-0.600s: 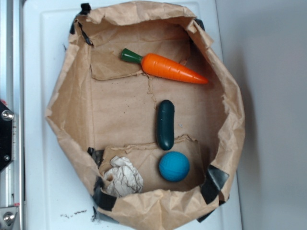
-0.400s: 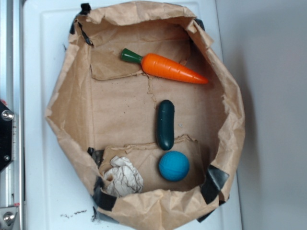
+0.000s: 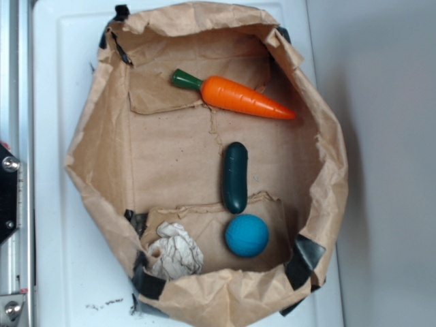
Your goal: Grab the carrot.
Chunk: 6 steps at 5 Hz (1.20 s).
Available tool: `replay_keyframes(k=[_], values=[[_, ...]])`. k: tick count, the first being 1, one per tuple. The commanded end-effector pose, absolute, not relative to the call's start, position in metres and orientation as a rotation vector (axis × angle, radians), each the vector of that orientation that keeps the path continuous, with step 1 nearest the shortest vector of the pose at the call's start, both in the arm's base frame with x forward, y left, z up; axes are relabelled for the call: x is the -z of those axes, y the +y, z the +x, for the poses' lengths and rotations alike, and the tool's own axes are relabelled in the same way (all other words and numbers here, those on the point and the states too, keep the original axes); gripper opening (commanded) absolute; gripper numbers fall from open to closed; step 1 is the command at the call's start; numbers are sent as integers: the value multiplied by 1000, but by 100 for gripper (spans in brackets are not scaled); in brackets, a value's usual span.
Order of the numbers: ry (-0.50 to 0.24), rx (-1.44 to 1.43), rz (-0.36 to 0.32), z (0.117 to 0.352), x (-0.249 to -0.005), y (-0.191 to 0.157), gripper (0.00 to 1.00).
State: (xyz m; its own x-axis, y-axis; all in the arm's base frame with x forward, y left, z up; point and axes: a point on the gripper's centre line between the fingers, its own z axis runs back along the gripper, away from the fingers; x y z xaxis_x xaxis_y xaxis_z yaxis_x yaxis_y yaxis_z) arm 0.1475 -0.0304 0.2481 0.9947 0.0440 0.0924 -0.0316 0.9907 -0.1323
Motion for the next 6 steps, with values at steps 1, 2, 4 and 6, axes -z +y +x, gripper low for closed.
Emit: replay_keyframes(k=[1, 2, 4, 6], values=[[-229, 109, -198, 222, -255, -5, 100], [-232, 127, -157, 250, -230, 31, 100], [-232, 127, -157, 250, -230, 31, 100], [-232, 127, -157, 250, -230, 31, 100]])
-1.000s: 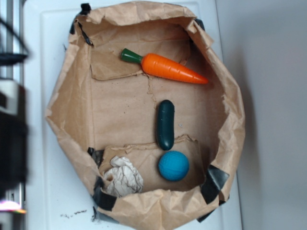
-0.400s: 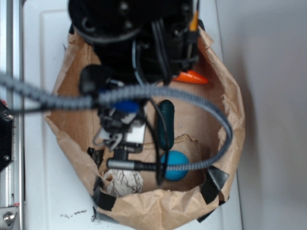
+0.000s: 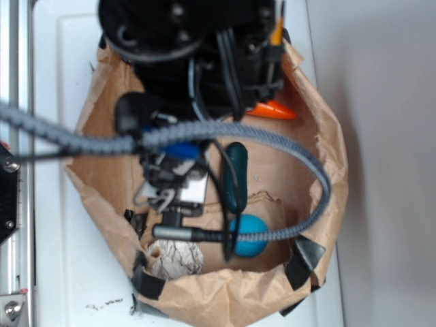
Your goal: Grab the carrot.
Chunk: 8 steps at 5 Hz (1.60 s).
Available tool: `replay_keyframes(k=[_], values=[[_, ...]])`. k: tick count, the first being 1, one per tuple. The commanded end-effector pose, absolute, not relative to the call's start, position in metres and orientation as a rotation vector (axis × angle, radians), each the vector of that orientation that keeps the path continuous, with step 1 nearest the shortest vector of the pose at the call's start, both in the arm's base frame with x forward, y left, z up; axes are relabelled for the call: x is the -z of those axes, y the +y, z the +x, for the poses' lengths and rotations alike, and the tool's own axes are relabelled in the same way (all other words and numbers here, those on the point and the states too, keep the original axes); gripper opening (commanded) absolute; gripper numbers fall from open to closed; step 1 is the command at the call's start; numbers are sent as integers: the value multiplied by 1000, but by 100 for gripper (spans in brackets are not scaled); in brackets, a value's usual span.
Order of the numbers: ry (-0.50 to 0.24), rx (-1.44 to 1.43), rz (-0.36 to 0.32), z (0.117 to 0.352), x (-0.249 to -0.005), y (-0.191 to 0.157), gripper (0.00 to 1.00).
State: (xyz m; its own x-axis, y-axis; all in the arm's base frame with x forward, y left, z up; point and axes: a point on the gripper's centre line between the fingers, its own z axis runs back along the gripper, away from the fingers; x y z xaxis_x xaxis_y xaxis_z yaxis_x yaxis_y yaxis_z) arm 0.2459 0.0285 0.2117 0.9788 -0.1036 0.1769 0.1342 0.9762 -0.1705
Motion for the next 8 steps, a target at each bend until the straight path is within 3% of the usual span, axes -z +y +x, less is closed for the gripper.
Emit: replay_keyframes(k=[1, 3, 4, 5, 6, 8], values=[[-264, 170, -107, 253, -200, 33, 100], [-273, 213, 11, 264, -144, 27, 100], [-238, 194, 78, 279, -117, 28, 100], [-221, 183, 106, 290, -103, 29, 100], [-223, 158, 122, 305, -96, 39, 100], [-183, 195, 45, 312, -96, 74, 100]])
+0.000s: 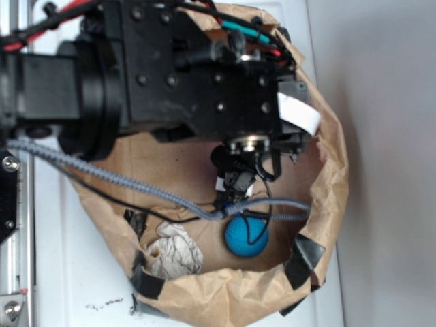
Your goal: Grab the carrot.
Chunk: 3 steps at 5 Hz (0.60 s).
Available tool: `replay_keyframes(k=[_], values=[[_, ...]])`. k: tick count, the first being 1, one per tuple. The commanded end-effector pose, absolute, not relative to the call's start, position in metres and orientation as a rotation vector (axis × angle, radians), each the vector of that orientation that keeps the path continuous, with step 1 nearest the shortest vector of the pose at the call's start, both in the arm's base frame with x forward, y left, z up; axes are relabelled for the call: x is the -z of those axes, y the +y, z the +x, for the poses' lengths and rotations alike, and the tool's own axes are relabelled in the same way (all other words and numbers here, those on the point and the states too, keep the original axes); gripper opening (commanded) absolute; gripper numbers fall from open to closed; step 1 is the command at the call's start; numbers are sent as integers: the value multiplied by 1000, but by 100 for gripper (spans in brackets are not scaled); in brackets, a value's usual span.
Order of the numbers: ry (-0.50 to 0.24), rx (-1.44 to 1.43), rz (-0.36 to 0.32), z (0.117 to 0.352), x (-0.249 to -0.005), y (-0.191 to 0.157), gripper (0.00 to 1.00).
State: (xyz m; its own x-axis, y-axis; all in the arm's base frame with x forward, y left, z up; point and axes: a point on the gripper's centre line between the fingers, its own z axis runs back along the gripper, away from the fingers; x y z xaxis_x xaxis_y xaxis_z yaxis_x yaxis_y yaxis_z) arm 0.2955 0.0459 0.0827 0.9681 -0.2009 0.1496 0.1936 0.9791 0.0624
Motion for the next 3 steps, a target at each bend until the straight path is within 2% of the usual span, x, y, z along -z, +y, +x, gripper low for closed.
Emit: replay_keyframes(k=[1, 3], values=[[-173, 183, 96, 317, -84, 76, 100], [-162, 212, 160, 318, -60, 71, 100]])
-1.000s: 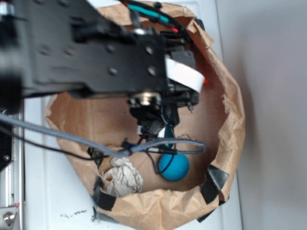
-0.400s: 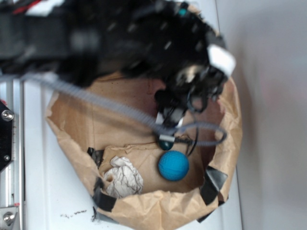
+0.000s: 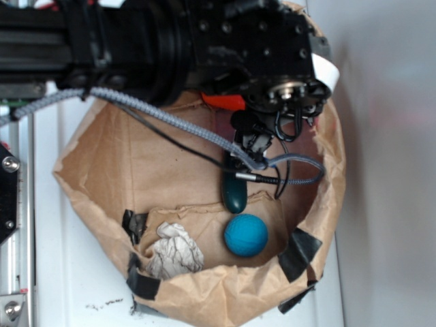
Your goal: Grab the carrot.
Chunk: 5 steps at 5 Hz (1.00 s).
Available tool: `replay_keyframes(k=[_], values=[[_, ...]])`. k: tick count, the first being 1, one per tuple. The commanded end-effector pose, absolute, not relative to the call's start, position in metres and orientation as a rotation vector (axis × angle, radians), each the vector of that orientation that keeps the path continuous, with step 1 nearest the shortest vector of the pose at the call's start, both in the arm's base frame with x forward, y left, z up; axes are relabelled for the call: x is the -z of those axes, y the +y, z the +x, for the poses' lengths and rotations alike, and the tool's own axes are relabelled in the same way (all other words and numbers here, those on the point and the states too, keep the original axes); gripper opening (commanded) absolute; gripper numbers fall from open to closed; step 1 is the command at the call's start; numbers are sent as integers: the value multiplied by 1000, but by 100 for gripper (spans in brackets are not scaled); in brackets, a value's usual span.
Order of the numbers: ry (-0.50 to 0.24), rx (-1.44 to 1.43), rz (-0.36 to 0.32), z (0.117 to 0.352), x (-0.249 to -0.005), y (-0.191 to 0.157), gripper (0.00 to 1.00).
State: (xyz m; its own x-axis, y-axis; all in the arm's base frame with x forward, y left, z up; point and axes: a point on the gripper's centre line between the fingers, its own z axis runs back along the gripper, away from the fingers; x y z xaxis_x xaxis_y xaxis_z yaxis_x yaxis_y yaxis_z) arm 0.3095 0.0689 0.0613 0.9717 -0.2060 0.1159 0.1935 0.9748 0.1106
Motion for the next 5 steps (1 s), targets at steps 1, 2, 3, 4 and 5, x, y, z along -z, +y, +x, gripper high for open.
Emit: replay_keyframes(k=[1, 2, 3, 4, 5], values=[[-150, 238, 180, 316, -47, 71, 100], [-132, 260, 218, 312, -34, 71, 100], [-137, 251, 230, 309, -32, 68, 0], [-153, 244, 207, 312, -39, 68, 0], [-156, 235, 188, 313, -45, 68, 0]])
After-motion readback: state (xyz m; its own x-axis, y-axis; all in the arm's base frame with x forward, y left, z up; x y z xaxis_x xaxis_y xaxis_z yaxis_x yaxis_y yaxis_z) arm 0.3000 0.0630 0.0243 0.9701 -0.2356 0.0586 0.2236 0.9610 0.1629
